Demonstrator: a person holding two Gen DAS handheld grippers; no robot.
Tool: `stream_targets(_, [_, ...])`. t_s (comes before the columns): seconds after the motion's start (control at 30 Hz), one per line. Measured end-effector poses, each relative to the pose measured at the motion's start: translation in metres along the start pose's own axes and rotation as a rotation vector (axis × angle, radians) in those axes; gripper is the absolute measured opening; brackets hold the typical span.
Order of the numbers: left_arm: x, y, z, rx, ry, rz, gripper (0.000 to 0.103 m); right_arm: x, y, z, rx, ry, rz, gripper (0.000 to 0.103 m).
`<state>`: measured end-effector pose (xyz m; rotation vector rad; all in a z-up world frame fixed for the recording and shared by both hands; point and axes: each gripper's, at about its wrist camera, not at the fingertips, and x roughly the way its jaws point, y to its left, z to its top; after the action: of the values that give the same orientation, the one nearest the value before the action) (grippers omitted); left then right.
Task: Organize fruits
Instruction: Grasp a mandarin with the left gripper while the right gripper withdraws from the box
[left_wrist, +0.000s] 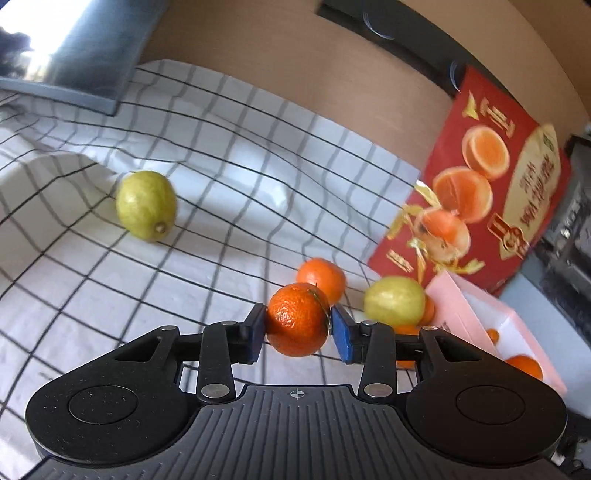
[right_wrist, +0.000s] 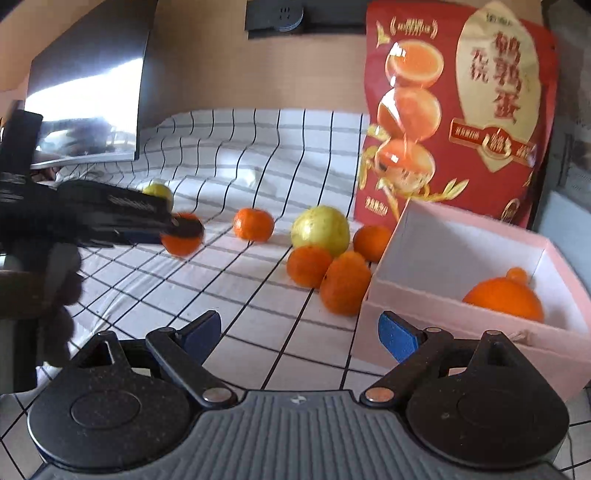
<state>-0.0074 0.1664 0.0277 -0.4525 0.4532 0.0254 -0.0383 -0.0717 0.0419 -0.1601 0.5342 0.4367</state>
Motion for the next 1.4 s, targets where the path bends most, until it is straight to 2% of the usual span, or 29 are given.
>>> stream_targets(0.17, [0.004, 0.009, 0.001, -0.039, 0.019, 0.052, 0.043, 0.012, -0.008, 0.001, 0.049, 0.08, 0.012, 0.093])
stream_targets(0.3, [0.003, 0.007, 0.001, -0.021, 0.006, 0.059, 0.043, 0.027, -0.017, 0.001, 0.095, 0.196, 0.057, 0.096])
stream_targets(0.43, [0.004, 0.008, -0.001, -0.02, 0.01, 0.069, 0.043, 0.034, -0.006, 0.001, 0.007, 0.24, 0.039, 0.102])
stream_targets(0.77, [0.004, 0.007, -0.002, -0.018, 0.01, 0.07, 0.043, 0.041, -0.005, 0.008, 0.03, 0.303, 0.007, 0.103])
stream_targets(0.9, [0.004, 0.006, -0.001, -0.016, 0.008, 0.06, 0.043, 0.044, -0.004, 0.015, 0.025, 0.353, 0.014, 0.103])
stream_targets(0.97, [0.004, 0.007, -0.001, -0.022, 0.007, 0.057, 0.043, 0.043, 0.0, 0.022, -0.015, 0.381, 0.071, 0.093])
stream_targets(1.0, [0.004, 0.007, -0.001, -0.023, 0.008, 0.056, 0.043, 0.038, 0.004, 0.027, -0.056, 0.366, 0.077, 0.092])
stream_targets(1.07, [0.004, 0.007, -0.001, -0.019, 0.01, 0.056, 0.043, 0.024, 0.016, 0.039, -0.166, 0.285, 0.02, 0.092])
stream_targets(1.13, [0.004, 0.007, -0.002, -0.014, 0.014, 0.055, 0.043, 0.014, 0.023, 0.051, -0.232, 0.237, 0.009, 0.094])
stream_targets(1.27, [0.005, 0.007, -0.002, -0.011, 0.019, 0.056, 0.043, 0.023, 0.028, 0.065, -0.313, 0.219, -0.088, 0.092])
stream_targets(1.33, [0.005, 0.008, -0.002, -0.013, 0.021, 0.054, 0.043, 0.032, 0.022, 0.07, -0.318, 0.232, -0.122, 0.075])
stream_targets(1.4, [0.006, 0.007, -0.002, -0.011, 0.025, 0.045, 0.043, 0.033, 0.006, 0.084, -0.235, 0.258, -0.083, 0.068])
